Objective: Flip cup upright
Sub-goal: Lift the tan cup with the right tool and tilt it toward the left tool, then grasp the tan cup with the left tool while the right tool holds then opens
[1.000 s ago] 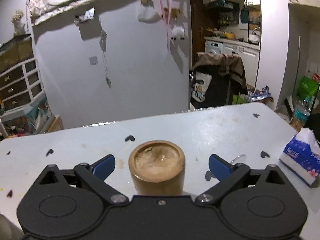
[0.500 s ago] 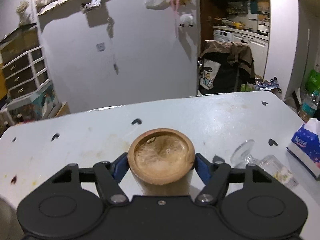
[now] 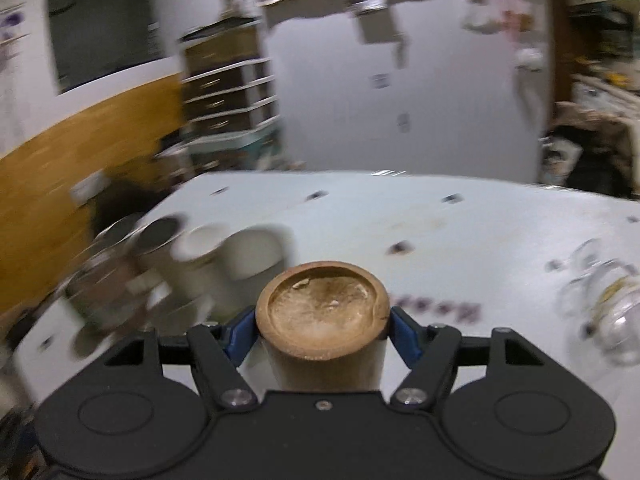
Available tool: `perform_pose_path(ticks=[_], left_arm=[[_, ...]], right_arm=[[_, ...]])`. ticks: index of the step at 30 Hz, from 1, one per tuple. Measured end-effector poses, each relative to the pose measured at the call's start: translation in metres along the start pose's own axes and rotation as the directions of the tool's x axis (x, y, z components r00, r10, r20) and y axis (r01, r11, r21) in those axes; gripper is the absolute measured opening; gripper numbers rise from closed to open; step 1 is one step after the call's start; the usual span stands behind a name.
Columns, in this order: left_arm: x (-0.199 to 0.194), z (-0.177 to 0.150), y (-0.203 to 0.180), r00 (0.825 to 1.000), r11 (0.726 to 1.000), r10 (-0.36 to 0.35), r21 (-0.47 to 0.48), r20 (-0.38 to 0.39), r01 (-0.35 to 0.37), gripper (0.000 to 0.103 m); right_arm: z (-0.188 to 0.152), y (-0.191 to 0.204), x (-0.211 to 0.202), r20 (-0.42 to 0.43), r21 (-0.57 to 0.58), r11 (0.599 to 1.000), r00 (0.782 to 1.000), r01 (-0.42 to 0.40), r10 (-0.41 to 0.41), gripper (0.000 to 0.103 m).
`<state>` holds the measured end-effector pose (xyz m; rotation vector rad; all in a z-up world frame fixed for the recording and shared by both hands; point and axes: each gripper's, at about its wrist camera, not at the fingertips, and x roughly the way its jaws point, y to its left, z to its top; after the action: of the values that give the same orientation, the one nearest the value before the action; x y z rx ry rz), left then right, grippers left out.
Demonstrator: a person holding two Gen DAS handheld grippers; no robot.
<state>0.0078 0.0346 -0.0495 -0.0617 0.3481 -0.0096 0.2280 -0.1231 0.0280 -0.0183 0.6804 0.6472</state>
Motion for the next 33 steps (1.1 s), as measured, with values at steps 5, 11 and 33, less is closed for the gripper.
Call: perform_pose_path(ticks=[5,11,33], left_arm=[[0.007,-0.006,0.002,1.0,1.0,0.002,-0.009,-0.031,-0.002,0.103],[0.031,-0.013,-0.003,0.996,0.999,-0.03,-0.014,-0.089,0.028,0.103],[0.058,-0.025,0.03,0.979,0.988,0.013,-0.151,-0.202,-0.044,0.103]], right_arm=[[-0.029,0.034,-0.007,-0.055,-0.099,0.994,0.998,-0.041,0.036,0.07],[-0.048,0.045,-0.016,-0.042,-0.147,0.988,0.998,-0.049,0.043,0.071],[-0.13,0.034,-0.094,0.028,-0.2,0.979,0.998,-0.043,0.05,0.07]])
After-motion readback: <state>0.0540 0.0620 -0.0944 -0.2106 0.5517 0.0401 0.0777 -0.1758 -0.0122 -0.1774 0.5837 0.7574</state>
